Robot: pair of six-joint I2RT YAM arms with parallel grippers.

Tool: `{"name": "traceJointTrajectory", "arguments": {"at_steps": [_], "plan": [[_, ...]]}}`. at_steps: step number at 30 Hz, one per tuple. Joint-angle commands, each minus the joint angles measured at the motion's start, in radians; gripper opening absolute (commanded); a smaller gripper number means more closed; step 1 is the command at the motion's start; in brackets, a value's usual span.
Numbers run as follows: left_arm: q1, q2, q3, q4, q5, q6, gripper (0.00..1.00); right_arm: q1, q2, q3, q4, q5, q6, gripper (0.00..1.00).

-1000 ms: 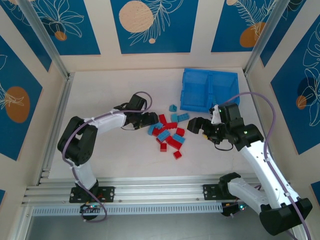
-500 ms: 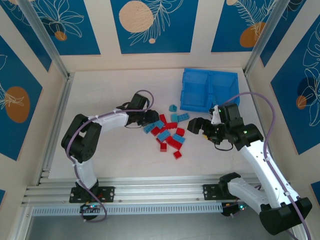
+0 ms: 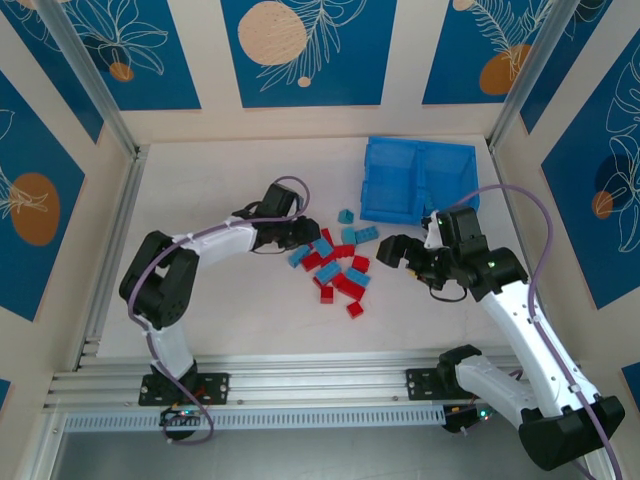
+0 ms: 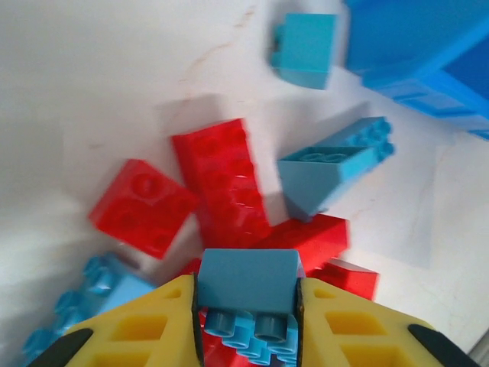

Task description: Sort the legos into containers by color

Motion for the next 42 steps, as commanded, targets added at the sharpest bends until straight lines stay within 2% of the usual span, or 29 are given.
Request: {"name": "traceJointTrajectory", "arguments": {"at_steps": [1,5,10,15,19,22,25,28,30,31,34,36,38,40,42], "plan": [[-0.040,-0.065,0.060,-0.017,0.024,0.038,0.24,0.003,-0.026,0.033,-0.003,0.033,0.037,0.99],[-0.067,-0.084,0.107,-0.033,-0.013,0.075,0.22,0.003,-0.040,0.034,-0.011,0.060,0.053,1.00],[-0.108,-0.038,0.220,0.013,0.015,0.076,0.20,0.002,-0.093,0.044,-0.031,0.164,0.121,1.00],[-0.172,0.122,0.485,0.027,-0.027,0.109,0.19,0.002,-0.221,0.038,-0.074,0.361,0.230,0.99],[-0.191,0.301,0.717,0.032,-0.030,0.088,0.19,0.002,-0.320,0.004,-0.108,0.454,0.274,1.00],[-0.202,0.357,0.785,0.061,-0.021,0.089,0.22,-0.020,-0.275,-0.027,-0.162,0.474,0.263,1.00],[-0.218,0.293,0.731,0.094,-0.052,0.156,0.35,-0.110,-0.085,-0.001,-0.242,0.432,0.205,0.99],[-0.234,0.136,0.575,0.146,-0.109,0.263,0.51,-0.282,0.051,-0.037,-0.151,0.300,0.144,1.00],[-0.241,0.003,0.444,0.166,-0.156,0.350,0.62,-0.387,0.134,-0.055,-0.093,0.241,0.177,1.00],[-0.243,-0.055,0.392,0.165,-0.171,0.388,0.66,-0.415,0.175,-0.042,-0.097,0.259,0.203,1.00],[-0.249,-0.232,0.224,0.148,-0.211,0.504,0.79,-0.443,0.353,0.054,-0.202,0.460,0.300,1.00],[-0.249,-0.331,0.124,0.134,-0.233,0.551,0.85,-0.479,0.419,0.078,-0.248,0.562,0.367,1.00],[-0.250,-0.404,0.051,0.125,-0.245,0.575,0.88,-0.580,0.424,0.038,-0.204,0.533,0.399,1.00],[-0.249,-0.458,-0.002,0.120,-0.236,0.585,0.93,-0.700,0.413,-0.024,-0.122,0.442,0.408,1.00],[-0.249,-0.500,-0.051,0.131,-0.223,0.587,0.97,-0.799,0.425,-0.057,-0.087,0.438,0.410,0.99]]}}
